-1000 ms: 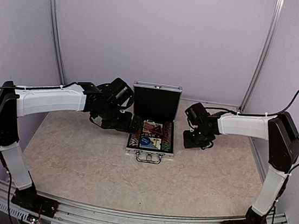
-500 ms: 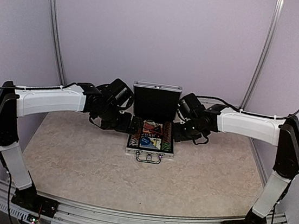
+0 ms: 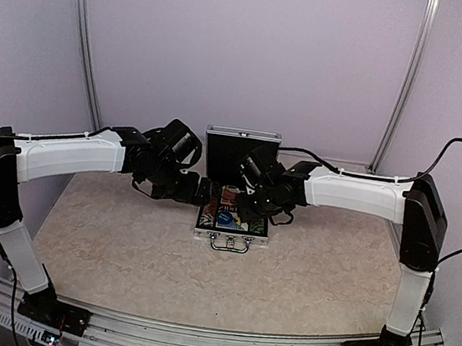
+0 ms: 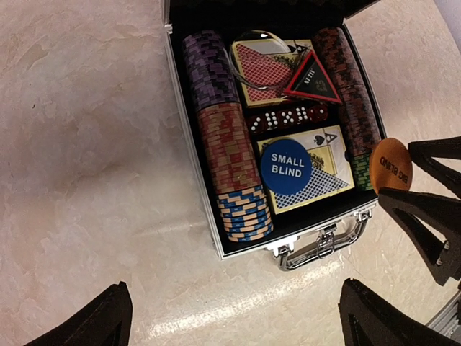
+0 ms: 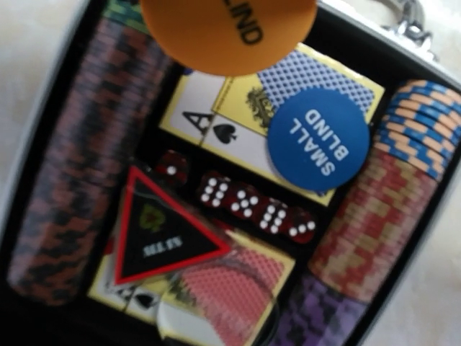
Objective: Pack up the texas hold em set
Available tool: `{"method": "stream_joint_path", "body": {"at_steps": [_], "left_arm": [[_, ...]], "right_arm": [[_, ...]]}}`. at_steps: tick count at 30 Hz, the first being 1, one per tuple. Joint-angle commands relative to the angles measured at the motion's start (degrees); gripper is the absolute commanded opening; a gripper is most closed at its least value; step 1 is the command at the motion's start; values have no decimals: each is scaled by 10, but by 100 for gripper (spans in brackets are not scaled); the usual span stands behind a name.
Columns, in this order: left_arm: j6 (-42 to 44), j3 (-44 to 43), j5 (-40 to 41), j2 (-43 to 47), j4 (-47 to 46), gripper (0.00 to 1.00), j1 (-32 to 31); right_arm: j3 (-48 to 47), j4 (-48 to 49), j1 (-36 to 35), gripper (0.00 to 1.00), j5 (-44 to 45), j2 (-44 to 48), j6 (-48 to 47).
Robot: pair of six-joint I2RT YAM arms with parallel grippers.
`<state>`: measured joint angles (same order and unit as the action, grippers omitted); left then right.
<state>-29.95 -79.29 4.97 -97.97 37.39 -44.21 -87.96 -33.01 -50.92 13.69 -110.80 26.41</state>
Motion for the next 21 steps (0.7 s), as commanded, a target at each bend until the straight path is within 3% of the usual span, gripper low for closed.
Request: {"method": "stream_joint_path", "body": {"at_steps": [1, 21], "left_arm": [[1, 10, 7, 24, -4, 99, 7], [2, 12, 5, 28, -3, 99, 13]], "right_arm": [[-27, 2, -8, 49, 1, -32, -4], [-56, 19, -9, 53, 14, -105, -18]]}}
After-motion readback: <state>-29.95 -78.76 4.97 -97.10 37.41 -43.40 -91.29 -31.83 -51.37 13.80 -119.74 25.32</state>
